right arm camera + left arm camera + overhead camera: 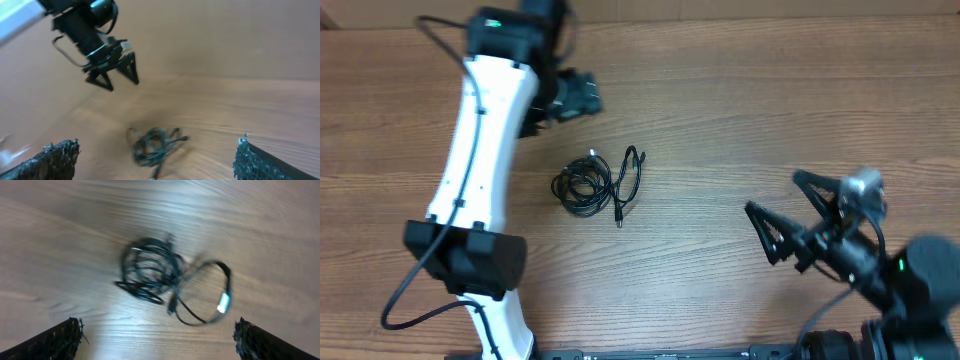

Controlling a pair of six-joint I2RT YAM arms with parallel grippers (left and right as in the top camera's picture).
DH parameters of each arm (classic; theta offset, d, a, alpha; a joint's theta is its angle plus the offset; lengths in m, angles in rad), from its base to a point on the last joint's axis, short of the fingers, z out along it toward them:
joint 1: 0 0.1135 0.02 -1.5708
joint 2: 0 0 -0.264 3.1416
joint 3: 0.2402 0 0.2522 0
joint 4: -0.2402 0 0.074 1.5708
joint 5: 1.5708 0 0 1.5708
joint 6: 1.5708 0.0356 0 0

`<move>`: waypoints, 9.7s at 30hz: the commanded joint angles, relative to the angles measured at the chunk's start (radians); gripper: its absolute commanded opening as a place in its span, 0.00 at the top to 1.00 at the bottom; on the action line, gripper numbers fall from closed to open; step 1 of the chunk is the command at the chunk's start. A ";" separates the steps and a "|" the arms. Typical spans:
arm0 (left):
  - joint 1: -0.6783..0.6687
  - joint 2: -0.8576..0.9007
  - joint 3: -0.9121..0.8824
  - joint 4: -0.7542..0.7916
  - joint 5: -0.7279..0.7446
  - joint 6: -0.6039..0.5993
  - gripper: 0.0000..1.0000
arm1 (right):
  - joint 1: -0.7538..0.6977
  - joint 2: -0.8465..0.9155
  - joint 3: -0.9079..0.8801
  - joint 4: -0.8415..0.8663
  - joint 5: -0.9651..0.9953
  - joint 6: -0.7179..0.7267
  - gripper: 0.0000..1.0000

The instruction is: Untangle cables

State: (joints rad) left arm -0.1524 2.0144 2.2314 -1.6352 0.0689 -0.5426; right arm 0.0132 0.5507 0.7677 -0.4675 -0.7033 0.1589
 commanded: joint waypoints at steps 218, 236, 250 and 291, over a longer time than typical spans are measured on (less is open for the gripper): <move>-0.054 -0.367 -0.711 0.723 0.403 -0.766 0.28 | 0.391 1.043 1.016 -0.398 0.132 0.500 0.96; -0.067 -0.280 -0.711 0.777 0.406 -0.781 0.39 | 0.391 1.043 1.016 -0.365 0.117 0.507 0.96; -0.028 -0.270 -0.711 0.748 0.317 -0.575 0.96 | 0.330 1.044 1.015 -0.467 0.463 0.468 0.96; 0.060 -0.270 -0.711 0.415 -0.197 -0.303 0.94 | 0.185 1.247 0.999 -0.622 0.447 0.377 0.62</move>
State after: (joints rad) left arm -0.0898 1.7401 1.5253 -1.2606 -0.3435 -1.1297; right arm 0.1867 1.7992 1.7458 -1.0962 -0.0566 0.5690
